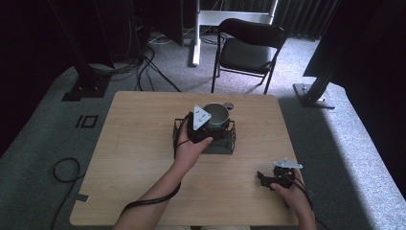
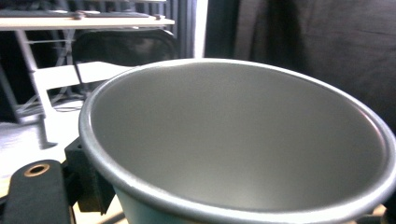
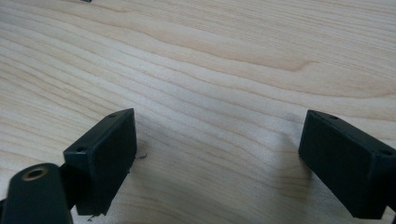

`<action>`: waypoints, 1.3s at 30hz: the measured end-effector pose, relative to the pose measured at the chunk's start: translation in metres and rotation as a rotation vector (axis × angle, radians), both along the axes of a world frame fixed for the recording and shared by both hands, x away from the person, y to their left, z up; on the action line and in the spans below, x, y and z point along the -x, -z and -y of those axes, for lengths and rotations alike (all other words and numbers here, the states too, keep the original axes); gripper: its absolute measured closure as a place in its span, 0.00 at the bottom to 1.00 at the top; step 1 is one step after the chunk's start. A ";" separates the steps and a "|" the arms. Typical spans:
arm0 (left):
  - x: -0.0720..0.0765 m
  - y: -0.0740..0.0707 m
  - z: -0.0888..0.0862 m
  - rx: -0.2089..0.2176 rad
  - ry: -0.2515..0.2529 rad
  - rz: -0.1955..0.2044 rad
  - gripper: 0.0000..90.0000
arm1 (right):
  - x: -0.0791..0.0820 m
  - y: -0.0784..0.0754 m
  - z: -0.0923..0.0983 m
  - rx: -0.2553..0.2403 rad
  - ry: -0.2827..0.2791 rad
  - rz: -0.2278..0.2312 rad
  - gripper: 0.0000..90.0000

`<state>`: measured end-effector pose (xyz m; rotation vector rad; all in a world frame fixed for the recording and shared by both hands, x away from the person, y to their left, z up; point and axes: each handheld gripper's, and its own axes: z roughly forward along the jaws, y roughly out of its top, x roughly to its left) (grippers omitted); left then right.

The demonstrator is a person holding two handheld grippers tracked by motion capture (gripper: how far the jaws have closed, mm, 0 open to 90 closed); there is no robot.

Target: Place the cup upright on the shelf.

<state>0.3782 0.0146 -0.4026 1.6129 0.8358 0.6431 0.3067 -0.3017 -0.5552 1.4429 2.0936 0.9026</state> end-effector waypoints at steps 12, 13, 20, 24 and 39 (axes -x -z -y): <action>-0.021 0.018 -0.001 -0.006 -0.154 -0.088 0.15 | 0.000 0.000 0.000 0.000 0.000 0.000 0.12; -0.022 0.019 -0.002 -0.006 -0.167 -0.088 0.15 | 0.000 0.000 0.000 0.000 0.000 0.001 0.12; -0.030 0.032 -0.007 0.011 -0.249 -0.125 0.15 | 0.000 0.000 0.000 -0.002 0.001 -0.001 0.12; -0.032 0.046 -0.004 -0.024 -0.296 -0.140 0.15 | 0.000 0.000 0.000 -0.001 0.001 -0.001 0.12; -0.036 0.068 0.004 -0.078 -0.316 -0.114 0.15 | 0.000 0.000 0.000 0.000 0.000 -0.001 0.12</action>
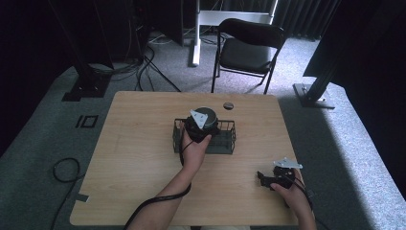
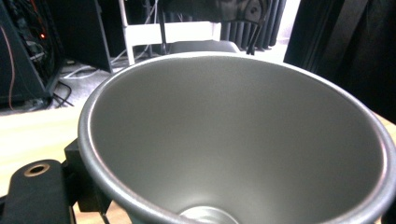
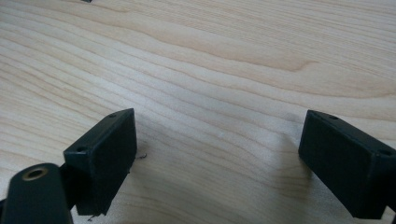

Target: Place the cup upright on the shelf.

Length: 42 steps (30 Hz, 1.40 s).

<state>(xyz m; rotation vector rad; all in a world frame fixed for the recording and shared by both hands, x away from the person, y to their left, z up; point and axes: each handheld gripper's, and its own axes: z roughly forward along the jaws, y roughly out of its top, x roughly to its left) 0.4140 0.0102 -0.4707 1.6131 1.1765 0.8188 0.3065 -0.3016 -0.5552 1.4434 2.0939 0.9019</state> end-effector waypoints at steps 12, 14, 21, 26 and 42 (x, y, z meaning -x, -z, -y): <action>0.002 0.011 0.003 -0.021 0.028 0.004 0.15 | 0.000 0.000 0.000 0.001 -0.001 0.001 0.12; 0.003 0.010 0.002 -0.036 0.033 -0.009 0.15 | 0.000 0.000 0.000 0.001 -0.001 0.001 0.12; 0.007 0.009 -0.002 -0.016 0.055 -0.029 0.11 | 0.000 0.000 0.000 0.000 0.000 0.000 0.12; 0.012 0.007 -0.006 -0.009 0.065 -0.040 0.11 | 0.000 0.000 0.000 0.000 0.000 0.000 0.12; 0.030 -0.004 -0.016 -0.003 0.112 -0.058 0.10 | 0.000 0.000 0.000 0.001 -0.001 0.000 0.12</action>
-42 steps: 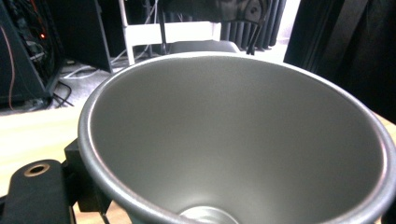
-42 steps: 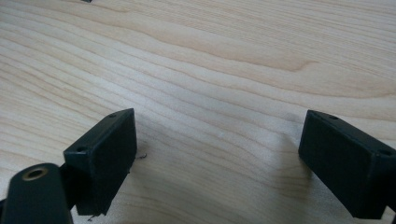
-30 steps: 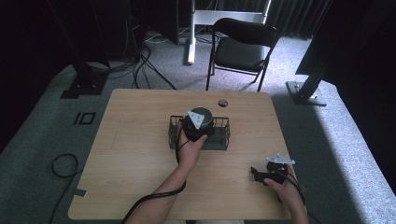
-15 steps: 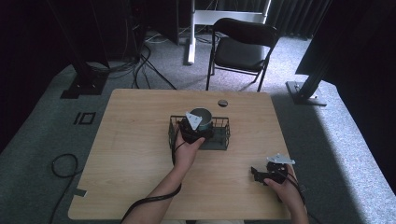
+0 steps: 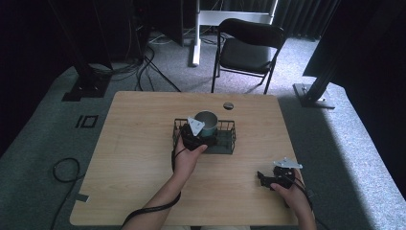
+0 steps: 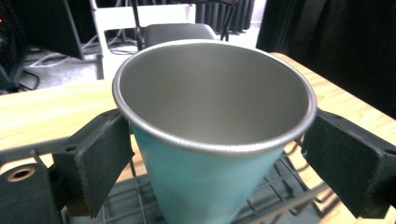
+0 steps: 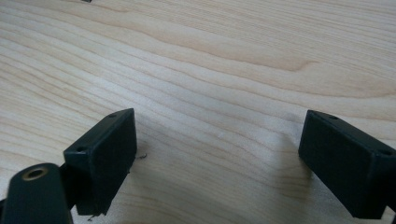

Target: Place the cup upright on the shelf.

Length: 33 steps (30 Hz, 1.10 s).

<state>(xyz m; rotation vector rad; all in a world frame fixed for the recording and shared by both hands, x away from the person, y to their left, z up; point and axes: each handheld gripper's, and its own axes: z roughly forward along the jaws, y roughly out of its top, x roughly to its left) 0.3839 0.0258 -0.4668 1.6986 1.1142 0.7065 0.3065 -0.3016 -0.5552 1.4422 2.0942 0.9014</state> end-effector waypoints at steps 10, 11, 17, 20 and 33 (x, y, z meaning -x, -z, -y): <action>0.014 -0.006 -0.011 -0.008 0.011 0.014 0.10 | 0.000 0.000 0.000 0.000 0.000 0.000 0.12; 0.015 -0.007 -0.012 -0.005 0.015 0.014 0.10 | 0.000 0.000 0.000 0.000 0.000 -0.001 0.12; 0.025 -0.012 -0.021 -0.008 0.032 0.026 0.10 | 0.000 0.000 0.000 0.000 0.000 0.000 0.12; 0.030 -0.015 -0.026 0.002 0.046 0.027 0.10 | 0.000 0.000 0.000 0.000 0.000 -0.001 0.12; 0.047 -0.014 -0.054 -0.018 0.065 0.024 0.10 | 0.000 0.000 0.000 -0.001 0.000 0.000 0.12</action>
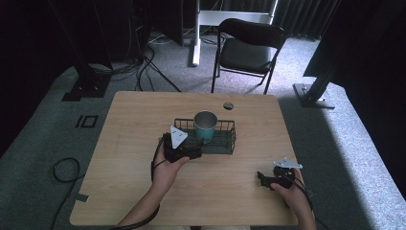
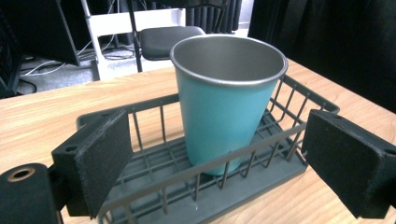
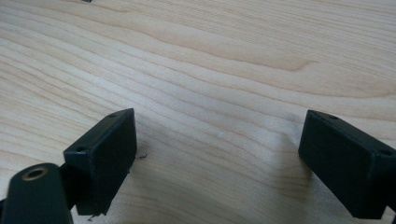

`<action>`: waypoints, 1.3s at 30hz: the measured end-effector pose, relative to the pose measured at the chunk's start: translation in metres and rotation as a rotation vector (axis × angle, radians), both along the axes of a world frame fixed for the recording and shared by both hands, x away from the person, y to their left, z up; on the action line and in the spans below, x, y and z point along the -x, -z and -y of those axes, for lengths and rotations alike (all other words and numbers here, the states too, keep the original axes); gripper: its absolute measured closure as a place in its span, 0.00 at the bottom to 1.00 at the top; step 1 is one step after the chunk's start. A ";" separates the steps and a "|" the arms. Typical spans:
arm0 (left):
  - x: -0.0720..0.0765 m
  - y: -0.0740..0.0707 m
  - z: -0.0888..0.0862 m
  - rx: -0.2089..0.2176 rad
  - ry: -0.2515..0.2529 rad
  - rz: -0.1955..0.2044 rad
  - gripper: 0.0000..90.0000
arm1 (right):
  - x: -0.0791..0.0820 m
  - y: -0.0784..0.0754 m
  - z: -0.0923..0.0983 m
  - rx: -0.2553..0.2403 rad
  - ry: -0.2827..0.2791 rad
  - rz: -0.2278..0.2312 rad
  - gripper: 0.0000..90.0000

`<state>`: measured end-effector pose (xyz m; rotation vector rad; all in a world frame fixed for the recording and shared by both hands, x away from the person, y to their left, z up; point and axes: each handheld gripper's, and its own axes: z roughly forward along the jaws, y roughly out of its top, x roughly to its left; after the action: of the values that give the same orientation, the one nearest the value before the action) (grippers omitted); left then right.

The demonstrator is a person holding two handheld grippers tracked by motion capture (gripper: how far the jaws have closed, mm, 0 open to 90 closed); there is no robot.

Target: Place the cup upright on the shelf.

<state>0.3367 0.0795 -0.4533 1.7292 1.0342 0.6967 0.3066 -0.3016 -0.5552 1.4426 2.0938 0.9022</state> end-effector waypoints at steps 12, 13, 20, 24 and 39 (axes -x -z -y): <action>0.013 0.006 -0.024 -0.042 0.017 -0.011 0.10 | 0.000 0.000 0.000 -0.001 0.001 -0.001 0.12; 0.014 0.006 -0.026 -0.046 0.016 -0.013 0.10 | 0.000 0.000 0.000 0.000 0.000 0.000 0.12; 0.019 0.011 -0.042 -0.058 0.007 -0.024 0.10 | 0.000 0.000 0.000 0.001 0.000 0.000 0.12; 0.022 0.014 -0.051 -0.061 0.002 -0.029 0.10 | 0.000 0.000 0.000 0.000 0.001 -0.001 0.12; 0.028 0.038 -0.090 -0.076 -0.026 -0.070 0.10 | 0.000 0.000 0.000 0.001 0.000 0.000 0.12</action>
<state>0.3087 0.1695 -0.4914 1.8195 1.0922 0.7048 0.3065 -0.3016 -0.5552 1.4419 2.0937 0.9007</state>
